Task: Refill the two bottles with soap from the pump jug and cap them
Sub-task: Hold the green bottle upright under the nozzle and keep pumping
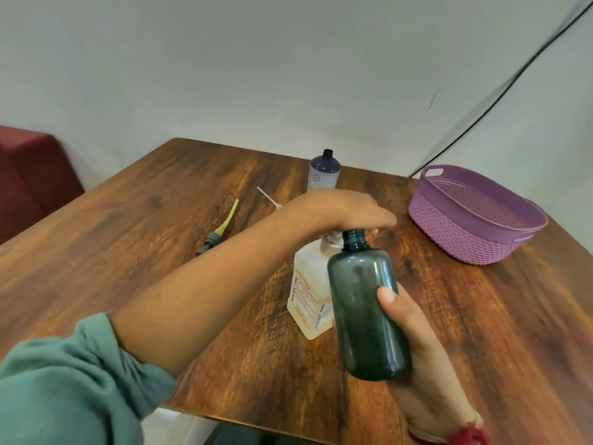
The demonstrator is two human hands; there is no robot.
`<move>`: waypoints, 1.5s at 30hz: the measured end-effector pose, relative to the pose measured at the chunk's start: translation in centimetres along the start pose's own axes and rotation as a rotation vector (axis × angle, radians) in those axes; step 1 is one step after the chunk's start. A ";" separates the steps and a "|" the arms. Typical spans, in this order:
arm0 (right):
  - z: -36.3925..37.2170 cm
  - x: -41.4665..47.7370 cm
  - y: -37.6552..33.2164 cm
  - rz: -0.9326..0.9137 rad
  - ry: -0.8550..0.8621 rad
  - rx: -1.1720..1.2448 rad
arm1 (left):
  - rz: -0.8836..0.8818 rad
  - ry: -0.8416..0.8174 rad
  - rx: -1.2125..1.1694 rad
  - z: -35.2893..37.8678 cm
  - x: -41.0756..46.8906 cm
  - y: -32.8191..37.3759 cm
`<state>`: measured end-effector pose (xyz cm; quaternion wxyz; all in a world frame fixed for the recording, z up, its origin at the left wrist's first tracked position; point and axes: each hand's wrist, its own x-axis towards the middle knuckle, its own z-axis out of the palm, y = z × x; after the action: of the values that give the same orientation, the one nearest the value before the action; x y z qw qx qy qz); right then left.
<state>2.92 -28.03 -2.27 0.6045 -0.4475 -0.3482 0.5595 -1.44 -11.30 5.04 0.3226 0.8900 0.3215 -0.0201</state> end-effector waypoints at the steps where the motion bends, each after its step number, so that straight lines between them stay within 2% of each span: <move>1: 0.0 -0.1 0.1 0.000 0.001 0.001 | -0.007 0.000 0.018 0.1 0.0 0.0; 6: -0.1 -0.4 -0.6 -0.013 -0.011 -0.022 | 0.006 -0.055 0.142 -0.8 -0.4 0.9; 10: 0.1 -0.2 -0.2 -0.023 -0.006 -0.011 | 0.016 0.004 -0.012 -0.2 -0.2 0.4; 12: 0.2 -0.2 0.0 -0.019 0.005 -0.002 | -0.016 0.020 -0.017 0.2 0.0 0.2; 18: -0.3 -0.4 -0.5 -0.004 0.000 -0.053 | 0.015 -0.094 0.160 -0.8 -0.4 0.8; 23: -0.1 0.0 -0.2 -0.020 -0.007 -0.024 | -0.004 -0.107 0.038 -0.3 0.1 0.3; 30: -0.3 0.2 -0.4 -0.027 -0.002 -0.001 | 0.014 -0.203 0.175 -0.9 0.6 0.8; 32: -0.2 0.1 -0.6 -0.038 -0.017 0.003 | 0.024 -0.166 0.161 -1.1 0.7 1.1; 35: -0.2 0.3 -0.4 -0.024 -0.011 -0.006 | 0.017 -0.129 -0.020 -0.5 0.6 0.6; 37: -0.1 0.3 0.0 -0.017 0.003 0.004 | 0.000 -0.117 -0.055 0.1 0.4 0.1; 40: 0.2 0.3 0.1 -0.040 -0.002 0.025 | 0.003 -0.055 -0.023 -0.2 0.2 0.3; 43: 0.2 0.2 -0.4 -0.062 -0.011 0.034 | 0.024 -0.053 0.098 -1.1 0.2 0.9; 45: 0.2 0.0 -0.4 -0.052 -0.012 0.023 | 0.032 -0.074 0.086 -0.9 0.0 0.7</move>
<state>2.92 -27.97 -1.85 0.6217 -0.4279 -0.3569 0.5505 -1.16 -11.13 6.16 0.2959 0.9068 0.2940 -0.0615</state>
